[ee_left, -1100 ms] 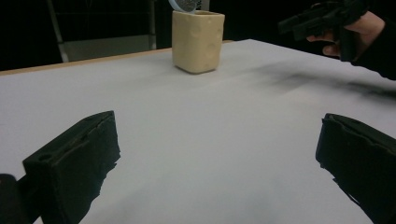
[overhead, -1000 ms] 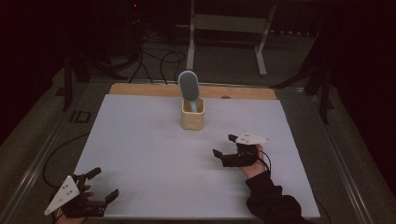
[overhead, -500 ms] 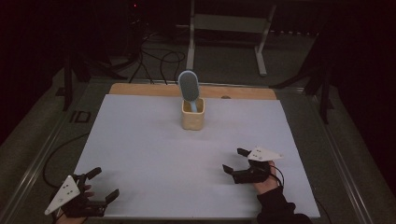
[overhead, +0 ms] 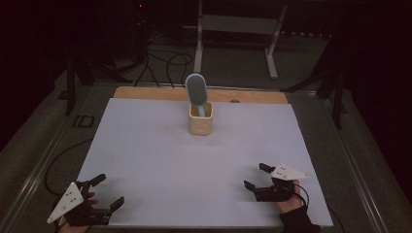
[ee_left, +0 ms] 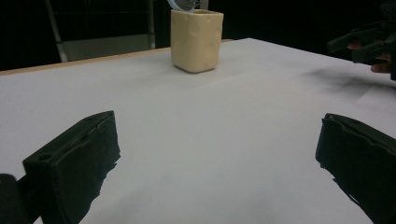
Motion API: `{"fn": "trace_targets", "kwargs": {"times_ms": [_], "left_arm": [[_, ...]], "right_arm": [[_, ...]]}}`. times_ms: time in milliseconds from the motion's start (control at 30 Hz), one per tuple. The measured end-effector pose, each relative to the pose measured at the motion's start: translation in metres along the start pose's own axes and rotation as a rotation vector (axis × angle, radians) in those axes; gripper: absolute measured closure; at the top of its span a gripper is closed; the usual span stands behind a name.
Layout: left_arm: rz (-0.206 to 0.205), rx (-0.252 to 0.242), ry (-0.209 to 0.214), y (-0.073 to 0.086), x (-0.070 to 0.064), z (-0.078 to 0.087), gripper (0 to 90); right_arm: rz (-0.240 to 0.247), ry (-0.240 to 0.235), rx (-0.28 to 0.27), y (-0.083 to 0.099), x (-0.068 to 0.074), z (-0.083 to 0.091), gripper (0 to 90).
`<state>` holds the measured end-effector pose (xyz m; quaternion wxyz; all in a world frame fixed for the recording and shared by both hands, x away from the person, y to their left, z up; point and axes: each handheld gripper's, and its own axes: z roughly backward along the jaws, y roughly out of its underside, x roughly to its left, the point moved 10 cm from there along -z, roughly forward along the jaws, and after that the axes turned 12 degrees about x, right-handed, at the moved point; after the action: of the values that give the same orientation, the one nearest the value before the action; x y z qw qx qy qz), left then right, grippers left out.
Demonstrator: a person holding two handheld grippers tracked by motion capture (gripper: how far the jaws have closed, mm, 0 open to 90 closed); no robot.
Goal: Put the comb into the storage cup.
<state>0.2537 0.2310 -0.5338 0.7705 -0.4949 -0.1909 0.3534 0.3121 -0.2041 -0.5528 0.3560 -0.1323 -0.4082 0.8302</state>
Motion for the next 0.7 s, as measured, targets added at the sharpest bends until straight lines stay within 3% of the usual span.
{"fn": "trace_targets", "kwargs": {"times_ms": [200, 400, 700], "left_arm": [[0.0, 0.002, -0.002, 0.0, 0.0, 0.0, 0.0], [0.0, 0.001, -0.002, 0.0, 0.0, 0.0, 0.0], [0.0, -0.001, -0.002, 0.0, -0.001, 0.0, 0.0]], "right_arm": [[-0.041, 0.02, -0.004, 0.011, -0.001, 0.01, 11.2], [-0.029, 0.061, 0.008, 0.016, -0.003, 0.013, 11.2], [-0.02, 0.069, 0.012, 0.015, -0.008, 0.005, 11.2]]}}
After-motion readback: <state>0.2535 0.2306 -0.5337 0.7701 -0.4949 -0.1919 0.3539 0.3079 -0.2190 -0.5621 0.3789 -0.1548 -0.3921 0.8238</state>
